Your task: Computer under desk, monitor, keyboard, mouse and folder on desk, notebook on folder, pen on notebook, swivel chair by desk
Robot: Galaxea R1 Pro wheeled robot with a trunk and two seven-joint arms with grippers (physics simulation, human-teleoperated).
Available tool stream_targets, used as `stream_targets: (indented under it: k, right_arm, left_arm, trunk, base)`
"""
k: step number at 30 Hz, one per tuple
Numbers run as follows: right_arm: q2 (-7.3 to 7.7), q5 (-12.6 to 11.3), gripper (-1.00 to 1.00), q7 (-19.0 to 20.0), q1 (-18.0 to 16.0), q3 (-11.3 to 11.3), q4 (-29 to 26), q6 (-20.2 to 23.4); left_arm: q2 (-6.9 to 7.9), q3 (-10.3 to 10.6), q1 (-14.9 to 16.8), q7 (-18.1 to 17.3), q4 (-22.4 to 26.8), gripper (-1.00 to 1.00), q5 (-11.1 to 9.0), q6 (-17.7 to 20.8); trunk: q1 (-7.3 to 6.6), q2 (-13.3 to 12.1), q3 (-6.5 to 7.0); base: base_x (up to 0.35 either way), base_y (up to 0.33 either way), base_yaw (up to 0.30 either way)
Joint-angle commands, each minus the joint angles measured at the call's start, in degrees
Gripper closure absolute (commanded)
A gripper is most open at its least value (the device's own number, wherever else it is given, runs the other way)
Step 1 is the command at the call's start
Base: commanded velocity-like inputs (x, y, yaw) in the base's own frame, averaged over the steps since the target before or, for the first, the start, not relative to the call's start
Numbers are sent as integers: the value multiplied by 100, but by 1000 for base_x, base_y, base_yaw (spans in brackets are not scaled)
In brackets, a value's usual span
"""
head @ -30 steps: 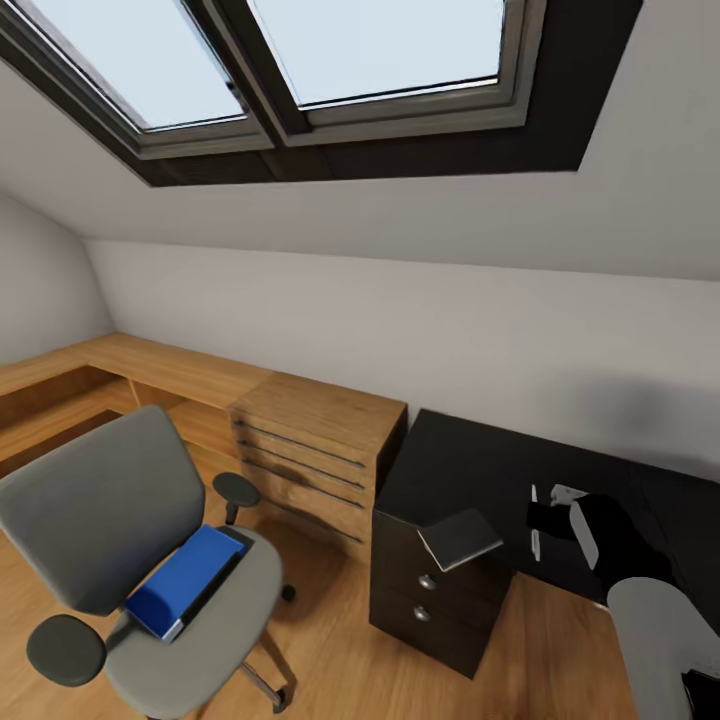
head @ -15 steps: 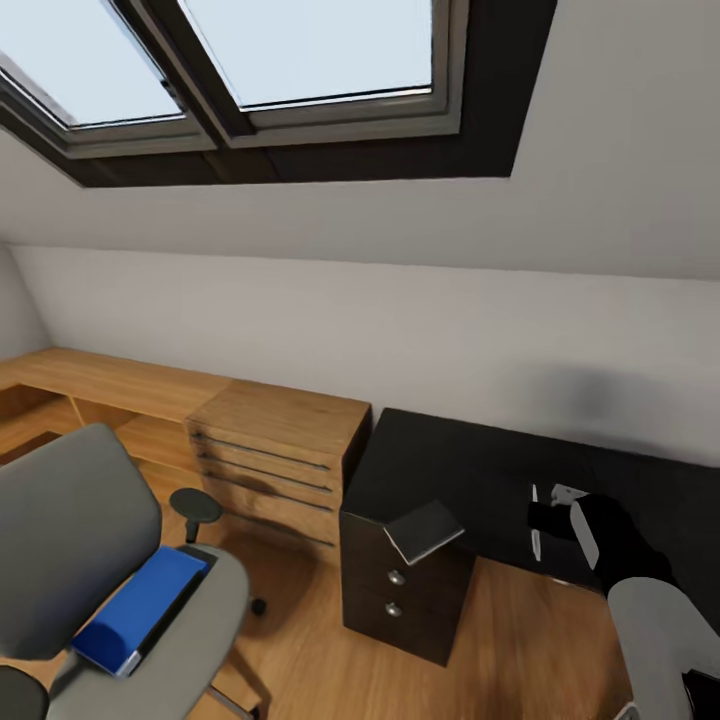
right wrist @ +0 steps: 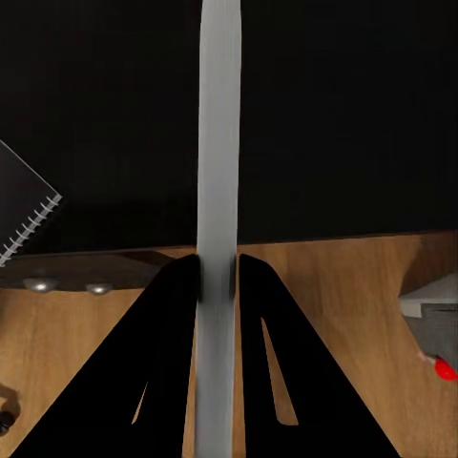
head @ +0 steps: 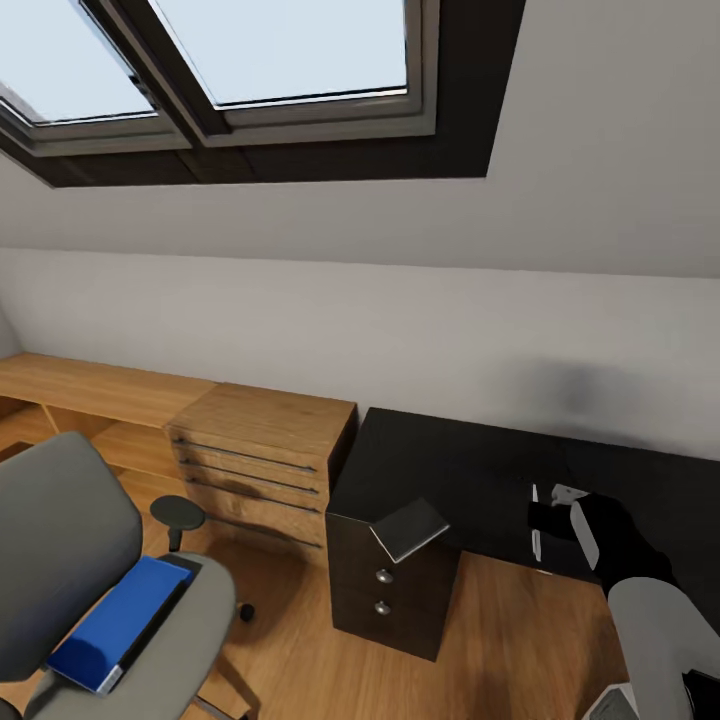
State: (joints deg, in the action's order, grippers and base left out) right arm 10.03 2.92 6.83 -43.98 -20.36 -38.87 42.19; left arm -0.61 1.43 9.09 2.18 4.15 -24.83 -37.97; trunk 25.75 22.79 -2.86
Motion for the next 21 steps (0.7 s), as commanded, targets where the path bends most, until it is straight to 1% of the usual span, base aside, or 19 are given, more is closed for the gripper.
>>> stream_targets:
  k: [1,8,14,18,21]
  right_arm:
    - [-2,24,100,43,-6,-20,-6,26]
    - [-9,24,100,43,-6,-20,-6,26]
    - [-9,24,100,46,-6,-20,8,24]
    - [-9,24,100,52,-6,-20,38,17]
    - [-10,20,100,54,-6,-20,149,-4]
  left_arm:
    - [-1,17,5,22,-2,-100,-4,-17]
    - [-1,19,5,20,-2,-100,-4,-12]
    - [-1,16,5,19,-2,-100,-4,-16]
    - [-1,16,5,19,-2,-100,-4,-17]
    - [-4,20,5,19,-3,-100,-1,-17]
  trunk:
    - [4,13,-13]
    - [4,13,-13]
    - [4,13,-13]
    - [4,13,-13]
    - [4,13,-13]
  base:
    - [0,0,-4]
    - [0,-3,-1]
    - [0,-144,0]
    - [3,-45,0]
    - [113,-13,0]
